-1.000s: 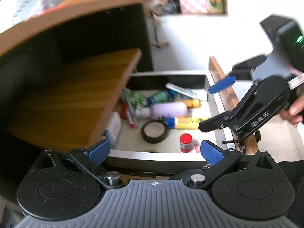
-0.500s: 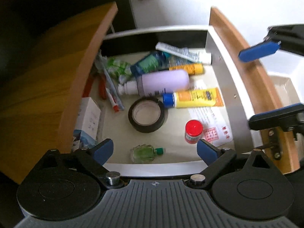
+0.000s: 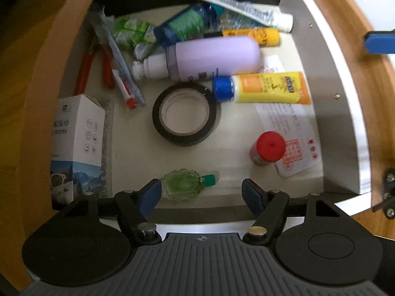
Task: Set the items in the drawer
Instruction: 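Lower the left gripper and grasp the small green glass bottle, then lift the green bottle and carry it toward the open top drawer, then lower the green bottle into the top drawer and open the left gripper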
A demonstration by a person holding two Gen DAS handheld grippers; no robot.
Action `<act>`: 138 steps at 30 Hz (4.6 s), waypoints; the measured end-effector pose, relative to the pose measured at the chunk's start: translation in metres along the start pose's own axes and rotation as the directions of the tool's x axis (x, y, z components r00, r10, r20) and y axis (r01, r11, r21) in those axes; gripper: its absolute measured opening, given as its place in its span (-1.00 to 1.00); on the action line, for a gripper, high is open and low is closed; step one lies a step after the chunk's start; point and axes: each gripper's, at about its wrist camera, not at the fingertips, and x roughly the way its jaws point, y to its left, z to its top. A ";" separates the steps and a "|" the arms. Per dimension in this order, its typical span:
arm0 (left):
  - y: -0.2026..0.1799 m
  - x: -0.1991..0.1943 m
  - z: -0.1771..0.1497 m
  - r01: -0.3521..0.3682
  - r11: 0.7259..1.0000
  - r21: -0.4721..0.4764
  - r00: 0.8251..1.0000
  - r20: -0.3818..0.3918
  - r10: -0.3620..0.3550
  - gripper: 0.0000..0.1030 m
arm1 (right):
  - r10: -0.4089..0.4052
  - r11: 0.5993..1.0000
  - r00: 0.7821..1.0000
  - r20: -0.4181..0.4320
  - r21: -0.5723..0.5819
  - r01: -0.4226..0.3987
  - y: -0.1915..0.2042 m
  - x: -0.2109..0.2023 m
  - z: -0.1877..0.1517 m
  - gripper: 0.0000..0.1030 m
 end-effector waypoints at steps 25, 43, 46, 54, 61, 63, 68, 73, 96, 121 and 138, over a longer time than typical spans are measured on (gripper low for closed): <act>0.026 0.017 0.016 0.025 0.988 -0.152 0.998 -0.054 -0.034 0.12 | 0.042 0.994 0.996 0.076 0.093 -0.049 -0.011 -0.012 -0.004 0.93; 0.013 -0.047 0.017 0.090 0.976 -0.196 0.985 0.160 -0.059 0.12 | 0.048 0.995 0.997 0.060 0.083 -0.053 -0.006 -0.005 -0.005 0.93; 0.003 -0.057 0.019 0.124 0.975 -0.185 0.978 0.190 -0.088 0.11 | 0.049 0.996 0.997 0.062 0.076 -0.054 -0.003 -0.005 -0.006 0.93; -0.021 -0.108 0.016 0.214 0.968 -0.134 0.943 0.288 -0.168 0.11 | 0.031 0.999 0.993 0.113 0.030 -0.034 0.007 -0.007 -0.005 0.87; -0.035 -0.143 0.013 0.263 0.960 -0.095 0.911 0.352 -0.215 0.11 | 0.011 1.000 0.978 0.209 -0.001 -0.011 0.017 -0.015 0.000 0.34; -0.038 -0.150 0.012 0.258 0.962 -0.086 0.908 0.363 -0.211 0.11 | 0.008 1.000 0.973 0.229 -0.020 -0.004 0.020 -0.018 0.001 0.18; -0.035 -0.163 0.002 0.262 0.961 -0.085 0.901 0.379 -0.212 0.11 | 0.014 0.996 0.962 0.271 -0.093 0.012 0.030 -0.025 0.002 -0.09; -0.028 -0.170 -0.007 0.282 0.954 -0.105 0.893 0.391 -0.221 0.12 | 0.020 0.990 0.959 0.284 -0.142 0.021 0.042 -0.028 0.007 -0.17; -0.004 -0.229 -0.138 0.253 0.939 -0.231 0.822 0.563 -0.083 0.12 | 0.197 0.949 0.929 0.313 -0.298 -0.101 0.147 -0.024 0.042 -0.50; 0.021 -0.287 -0.421 0.260 0.733 -0.628 0.727 0.627 0.280 0.12 | 0.604 0.638 0.794 0.070 -0.639 -0.429 0.396 0.030 0.072 -0.55; 0.035 -0.242 -0.545 0.333 0.526 -0.783 0.734 0.565 0.377 0.12 | 0.661 0.481 0.731 -0.169 -0.653 -0.585 0.495 0.098 0.041 -0.54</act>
